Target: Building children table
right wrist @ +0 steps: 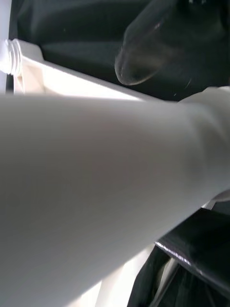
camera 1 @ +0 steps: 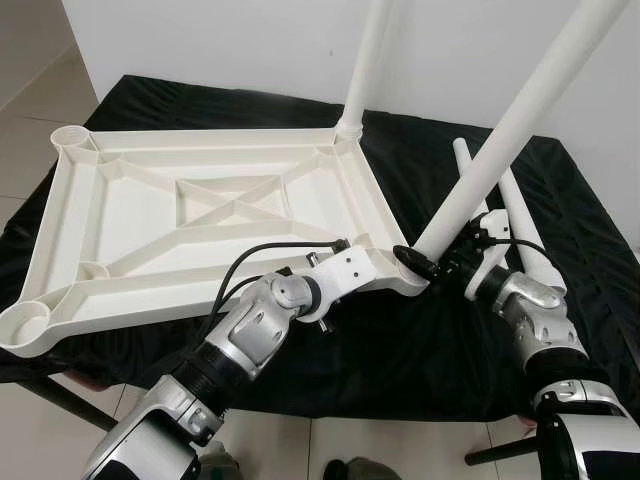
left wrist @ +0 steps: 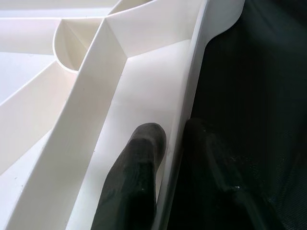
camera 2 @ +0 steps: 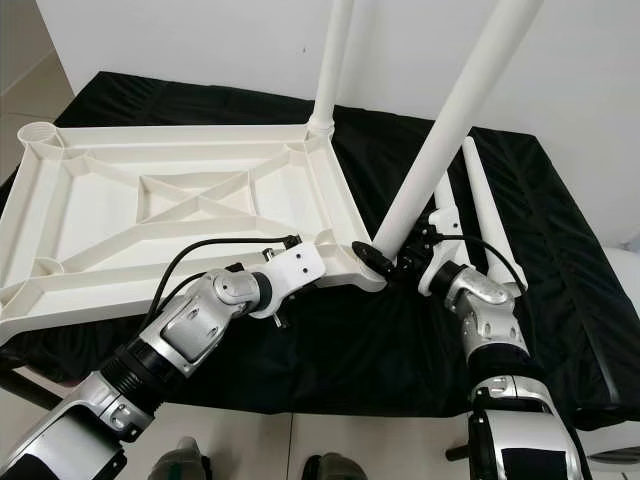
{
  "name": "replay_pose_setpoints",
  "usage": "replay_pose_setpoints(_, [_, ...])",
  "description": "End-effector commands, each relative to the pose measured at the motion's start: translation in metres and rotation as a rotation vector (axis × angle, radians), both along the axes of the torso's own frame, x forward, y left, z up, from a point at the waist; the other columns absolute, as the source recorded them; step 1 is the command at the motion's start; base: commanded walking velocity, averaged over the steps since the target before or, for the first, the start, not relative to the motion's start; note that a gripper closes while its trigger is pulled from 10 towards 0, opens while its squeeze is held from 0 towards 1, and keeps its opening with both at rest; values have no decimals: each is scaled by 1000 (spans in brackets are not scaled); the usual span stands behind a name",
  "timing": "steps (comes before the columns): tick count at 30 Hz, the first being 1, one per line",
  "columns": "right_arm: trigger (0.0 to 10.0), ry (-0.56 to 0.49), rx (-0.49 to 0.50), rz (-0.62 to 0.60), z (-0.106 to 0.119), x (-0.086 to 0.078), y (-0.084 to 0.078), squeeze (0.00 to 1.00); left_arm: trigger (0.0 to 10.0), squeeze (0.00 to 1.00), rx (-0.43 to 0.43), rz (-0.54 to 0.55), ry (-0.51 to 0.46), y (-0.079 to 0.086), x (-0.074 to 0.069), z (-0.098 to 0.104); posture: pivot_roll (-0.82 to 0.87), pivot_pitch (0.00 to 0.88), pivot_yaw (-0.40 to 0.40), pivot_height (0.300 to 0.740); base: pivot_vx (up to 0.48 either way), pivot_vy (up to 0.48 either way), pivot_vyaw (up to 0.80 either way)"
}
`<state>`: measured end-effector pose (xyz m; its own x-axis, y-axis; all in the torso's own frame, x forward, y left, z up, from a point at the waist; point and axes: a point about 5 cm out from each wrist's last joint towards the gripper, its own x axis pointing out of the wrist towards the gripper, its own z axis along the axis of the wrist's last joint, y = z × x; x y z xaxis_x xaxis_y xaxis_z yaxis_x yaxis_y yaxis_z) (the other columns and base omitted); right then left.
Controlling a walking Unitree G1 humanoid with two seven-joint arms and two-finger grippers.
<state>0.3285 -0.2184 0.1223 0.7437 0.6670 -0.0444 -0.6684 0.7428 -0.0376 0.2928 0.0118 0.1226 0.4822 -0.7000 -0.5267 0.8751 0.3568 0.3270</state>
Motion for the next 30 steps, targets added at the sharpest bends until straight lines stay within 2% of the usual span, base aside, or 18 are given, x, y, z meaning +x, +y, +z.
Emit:
replay_pose_setpoints(1, [0, -2, -20, -32, -2, 1, -4, 0, 10000, 0, -18, -97, 14, -13, -8, 3, 34, 0, -69, 740, 0, 0, 0])
replay_pose_setpoints(11, [0, 1, -16, -41, -5, 1, -6, 0, 10000, 0, -19, -102, 18, -14, -10, 2, 34, 0, -71, 740, 0, 0, 0])
replay_pose_setpoints(12, [10000, 5, -12, -37, -5, 1, -4, 0, 10000, 0, -20, -102, 18, -14, -10, 2, 33, 0, -73, 740, 0, 0, 0])
replay_pose_setpoints(17, [10000, 6, -3, -38, -7, -1, 0, 0, 10000, 0, -21, -100, 18, -14, -10, 2, 34, 0, -75, 740, 0, 0, 0])
replay_pose_setpoints(21, [10000, -2, 67, -70, -10, -4, 12, 0, 10000, 0, -20, -96, 20, -12, -11, 2, 38, 1, -76, 740, 0, 0, 0])
replay_pose_setpoints(24, [10000, -6, 82, -77, -10, -5, 14, 0, 10000, 0, -19, -96, 20, -12, -11, 2, 38, 1, -76, 740, 0, 0, 0])
replay_pose_setpoints(28, [10000, -65, 155, -187, -4, -8, 27, 0, 10000, 0, -18, -91, 21, -11, -10, 2, 38, 9, -74, 740, 0, 0, 0])
replay_pose_setpoints(30, [10000, -71, 173, -209, -3, -8, 29, 0, 10000, 0, -17, -90, 21, -11, -10, 2, 38, 9, -74, 740, 0, 0, 0])
